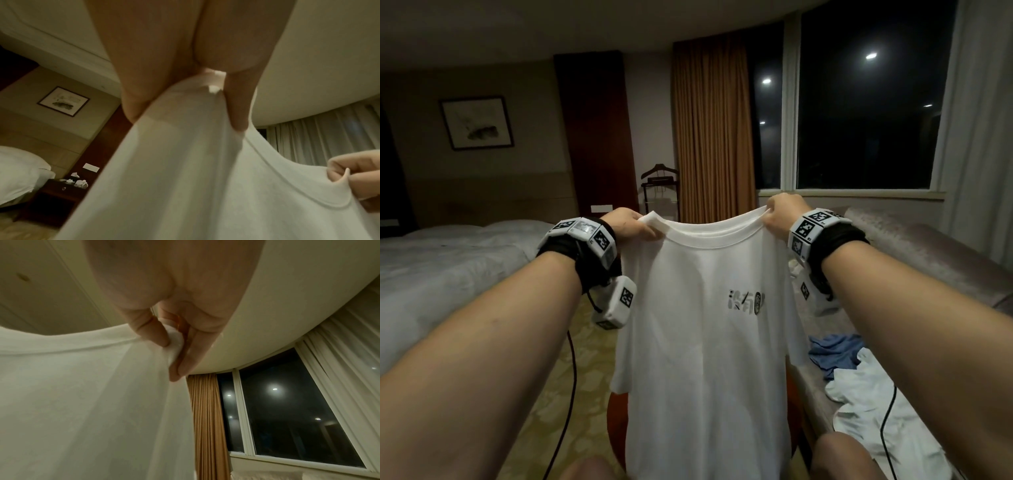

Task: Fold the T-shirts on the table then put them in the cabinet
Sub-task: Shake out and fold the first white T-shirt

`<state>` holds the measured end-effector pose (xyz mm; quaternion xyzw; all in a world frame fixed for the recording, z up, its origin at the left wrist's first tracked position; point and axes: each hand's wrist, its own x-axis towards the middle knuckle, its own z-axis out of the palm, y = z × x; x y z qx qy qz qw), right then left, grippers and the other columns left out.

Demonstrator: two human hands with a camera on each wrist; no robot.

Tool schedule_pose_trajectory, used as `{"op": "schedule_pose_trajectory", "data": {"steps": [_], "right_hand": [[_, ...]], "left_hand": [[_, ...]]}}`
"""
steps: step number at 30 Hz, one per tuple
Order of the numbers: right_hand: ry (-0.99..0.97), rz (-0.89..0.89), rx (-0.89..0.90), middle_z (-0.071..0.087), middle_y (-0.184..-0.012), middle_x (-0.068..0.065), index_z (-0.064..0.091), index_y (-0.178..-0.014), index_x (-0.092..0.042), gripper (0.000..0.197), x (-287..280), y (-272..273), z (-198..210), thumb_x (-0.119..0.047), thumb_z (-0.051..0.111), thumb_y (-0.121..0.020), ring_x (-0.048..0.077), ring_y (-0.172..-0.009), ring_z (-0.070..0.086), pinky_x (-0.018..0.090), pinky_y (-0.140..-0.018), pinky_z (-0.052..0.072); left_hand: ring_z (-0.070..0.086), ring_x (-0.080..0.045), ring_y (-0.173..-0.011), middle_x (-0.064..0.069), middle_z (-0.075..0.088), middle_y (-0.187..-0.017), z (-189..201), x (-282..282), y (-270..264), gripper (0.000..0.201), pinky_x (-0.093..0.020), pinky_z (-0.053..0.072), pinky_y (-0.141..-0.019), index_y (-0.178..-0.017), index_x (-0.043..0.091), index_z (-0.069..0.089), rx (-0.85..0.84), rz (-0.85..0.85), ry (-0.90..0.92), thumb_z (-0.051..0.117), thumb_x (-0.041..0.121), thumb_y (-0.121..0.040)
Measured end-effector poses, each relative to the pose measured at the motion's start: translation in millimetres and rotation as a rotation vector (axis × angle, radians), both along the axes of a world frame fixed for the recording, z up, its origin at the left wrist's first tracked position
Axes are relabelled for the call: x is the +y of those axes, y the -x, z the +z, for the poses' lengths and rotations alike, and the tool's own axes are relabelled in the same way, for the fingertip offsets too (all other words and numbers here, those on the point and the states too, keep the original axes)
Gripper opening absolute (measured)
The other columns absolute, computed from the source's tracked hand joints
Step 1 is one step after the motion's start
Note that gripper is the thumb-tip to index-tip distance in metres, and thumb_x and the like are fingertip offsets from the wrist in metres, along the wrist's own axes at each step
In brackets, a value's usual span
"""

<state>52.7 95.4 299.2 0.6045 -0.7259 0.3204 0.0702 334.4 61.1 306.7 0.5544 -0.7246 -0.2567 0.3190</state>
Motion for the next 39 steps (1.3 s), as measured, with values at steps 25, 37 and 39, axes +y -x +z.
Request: {"op": "schedule_pose_trajectory", "data": {"steps": [25, 37, 39], "right_hand": [[0.011, -0.093, 0.035, 0.06, -0.116, 0.018, 0.06, -0.114, -0.008, 0.028, 9, 18, -16, -0.01, 0.042, -0.092, 0.037, -0.106, 0.058, 0.034, -0.087, 0.046], [-0.33, -0.09, 0.132, 0.058, -0.119, 0.019, 0.057, -0.118, -0.003, 0.03, -136, 36, -153, -0.005, 0.044, -0.09, 0.035, -0.109, 0.056, 0.036, -0.087, 0.046], [-0.377, -0.101, 0.127, 0.059, -0.118, 0.019, 0.058, -0.116, -0.003, 0.03, -165, 35, -182, -0.004, 0.043, -0.09, 0.035, -0.108, 0.057, 0.036, -0.085, 0.046]], "left_hand": [[0.068, -0.032, -0.08, -0.015, 0.072, -0.089, -21, 35, 0, 0.032, -0.041, 0.057, -0.078, -0.093, 0.007, 0.072, -0.041, -0.059, -0.091, 0.084, 0.023, -0.068], [0.06, -0.02, -0.072, -0.005, 0.067, -0.08, -159, -126, -13, 0.044, -0.027, 0.043, -0.064, -0.076, 0.014, 0.067, -0.461, 0.046, -0.294, 0.058, 0.056, -0.085], [0.056, -0.017, -0.062, -0.002, 0.062, -0.068, -191, -149, -13, 0.045, -0.025, 0.04, -0.055, -0.072, 0.013, 0.065, -0.492, 0.039, -0.341, 0.061, 0.056, -0.084]]}}
